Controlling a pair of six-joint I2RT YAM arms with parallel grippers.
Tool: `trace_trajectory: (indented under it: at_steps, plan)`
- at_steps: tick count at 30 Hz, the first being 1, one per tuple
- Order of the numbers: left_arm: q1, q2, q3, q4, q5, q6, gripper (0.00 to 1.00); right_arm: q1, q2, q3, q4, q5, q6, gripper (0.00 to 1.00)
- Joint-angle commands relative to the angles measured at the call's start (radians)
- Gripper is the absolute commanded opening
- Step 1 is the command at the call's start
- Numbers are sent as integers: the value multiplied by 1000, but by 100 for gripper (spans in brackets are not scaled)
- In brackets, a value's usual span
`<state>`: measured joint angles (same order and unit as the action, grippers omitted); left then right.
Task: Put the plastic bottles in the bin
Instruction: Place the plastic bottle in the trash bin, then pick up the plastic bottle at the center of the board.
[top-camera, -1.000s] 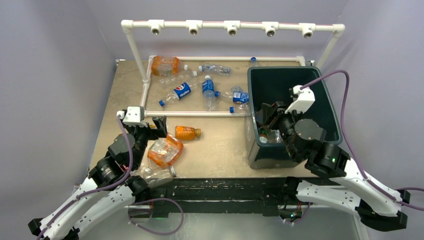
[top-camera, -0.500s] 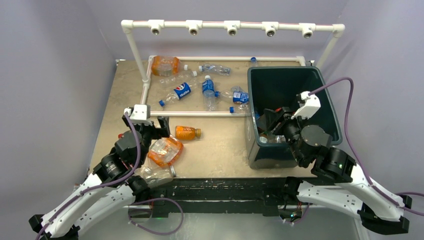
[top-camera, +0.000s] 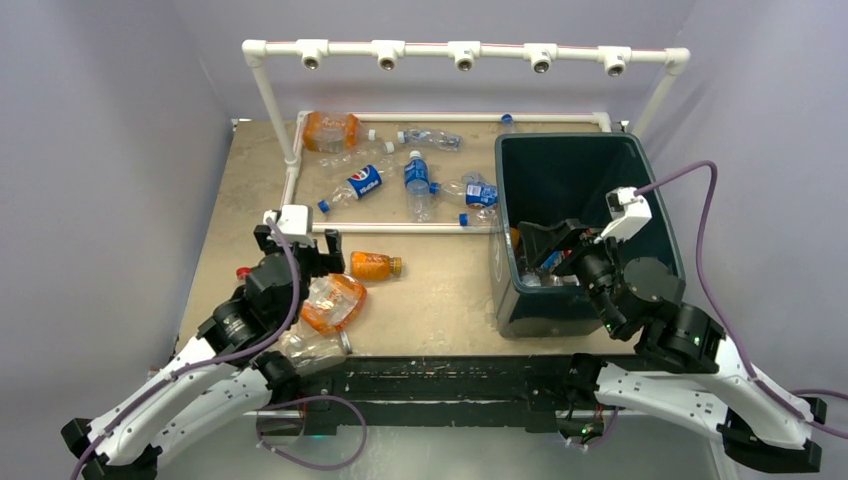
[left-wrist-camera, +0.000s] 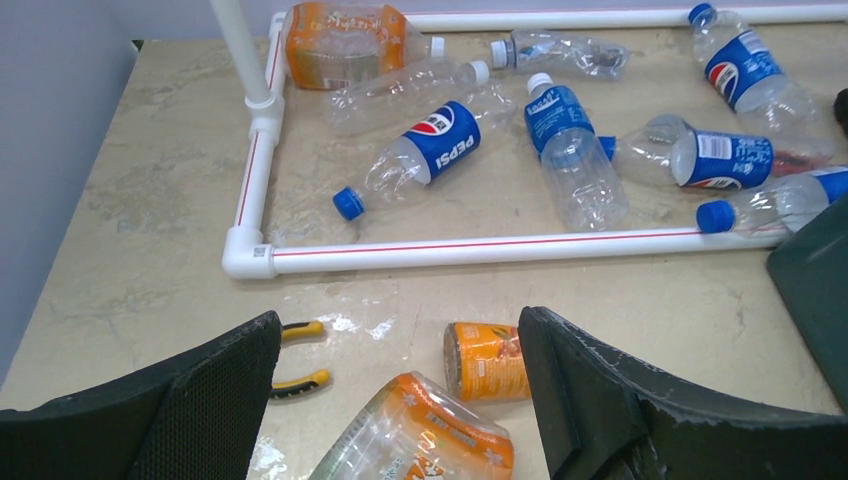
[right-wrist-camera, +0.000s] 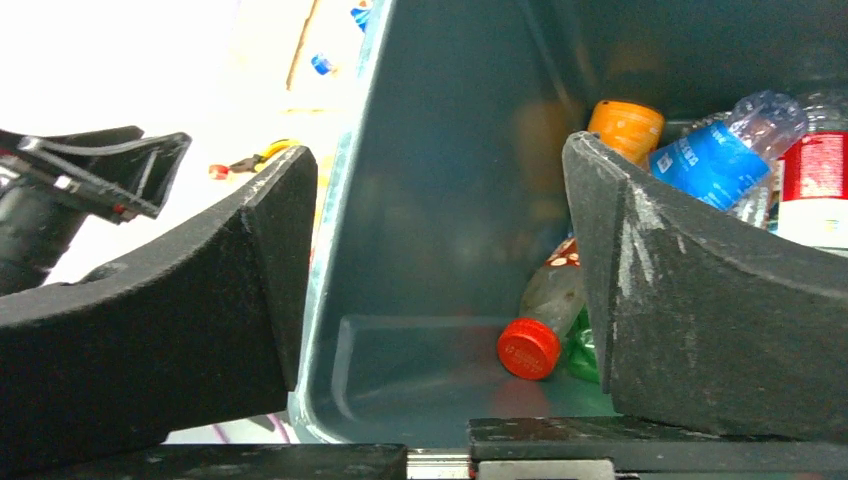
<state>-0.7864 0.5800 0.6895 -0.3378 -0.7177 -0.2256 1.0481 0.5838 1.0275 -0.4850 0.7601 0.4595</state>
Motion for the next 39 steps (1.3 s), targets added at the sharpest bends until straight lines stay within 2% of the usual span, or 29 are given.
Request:
trace_trajectory:
  at_steps: [1,5,10,12,16,20,24,29,33,39]
  plan:
    - [3,19,34,-27,-42,-13,87,4,-30,0,65,-80,-12,91]
    - [3,39,37,-40,-55,-21,88,4,-128,-15,220,-202,-111,94]
    - [4,106,57,-62,-32,-35,89,4,-209,-22,398,-503,-178,94]
    - [3,145,66,-79,2,-34,89,4,-180,-3,416,-611,-190,93]
    - [2,264,98,-88,166,-28,89,4,-76,40,405,-799,-205,93]
    - [4,383,137,-73,312,-5,88,4,-1,56,393,-918,-206,91]
    - [3,504,208,-112,350,10,87,4,-3,27,409,-945,-206,91]
    - [2,639,295,-214,271,-12,87,4,-46,-36,429,-930,-198,91]
    - [2,703,281,-195,225,5,87,4,-77,-85,428,-898,-187,91]
    - [2,832,376,-157,375,148,89,4,-106,-127,426,-859,-167,90]
